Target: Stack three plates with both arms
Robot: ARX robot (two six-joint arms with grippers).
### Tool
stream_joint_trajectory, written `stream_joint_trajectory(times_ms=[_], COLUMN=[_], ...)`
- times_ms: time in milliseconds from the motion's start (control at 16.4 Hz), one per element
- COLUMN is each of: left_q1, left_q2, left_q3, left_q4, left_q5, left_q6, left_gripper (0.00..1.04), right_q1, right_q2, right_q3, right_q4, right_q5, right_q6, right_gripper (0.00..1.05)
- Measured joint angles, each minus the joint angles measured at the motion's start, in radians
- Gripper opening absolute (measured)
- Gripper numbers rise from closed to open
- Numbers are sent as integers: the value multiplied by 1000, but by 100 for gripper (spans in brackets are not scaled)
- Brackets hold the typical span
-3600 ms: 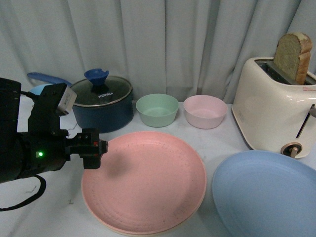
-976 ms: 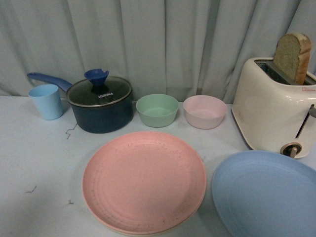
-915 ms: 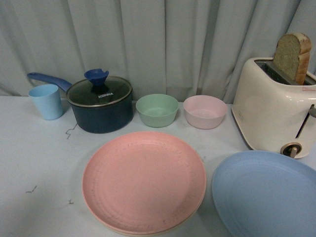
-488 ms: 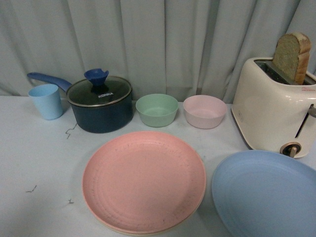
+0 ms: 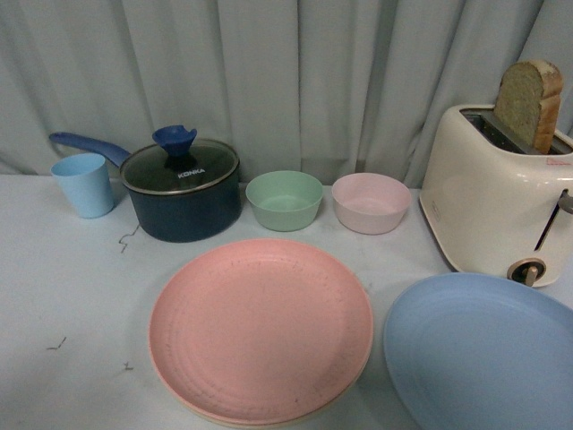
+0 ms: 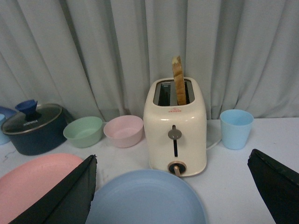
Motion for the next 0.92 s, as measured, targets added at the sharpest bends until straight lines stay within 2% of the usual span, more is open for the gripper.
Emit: stream_joint_trajectory(times_ms=[61,122,183,244,366,488,610,915], left_q1=[0,0,0,0,0,0,0,0], left_q2=[0,0,0,0,0,0,0,0], left_q3=[0,0,0,0,0,0,0,0], left_q4=[0,-1,-1,-1,-1,-1,-1,-1], left_q5=[0,0,0,1,0,0,0,0], left_q6=[0,1,1,1,1,1,1,1], left_gripper=[94,99,98,98,98,98,98,98], right_q1=[-42,-62,-73,-78,-45,18,74,98], right_q2=[219,450,676,850,1185,1347,1430,1481], right_q3=[30,92,173,243,351,398,439,462], right_q4=[189,369,500,528,442,373,341,322], right_q5=[-30,12,79,128,219,296,341,360], right_q6=[40,64,81,94,114,113,121,138], right_gripper=[98,98,98,98,98,98,98,98])
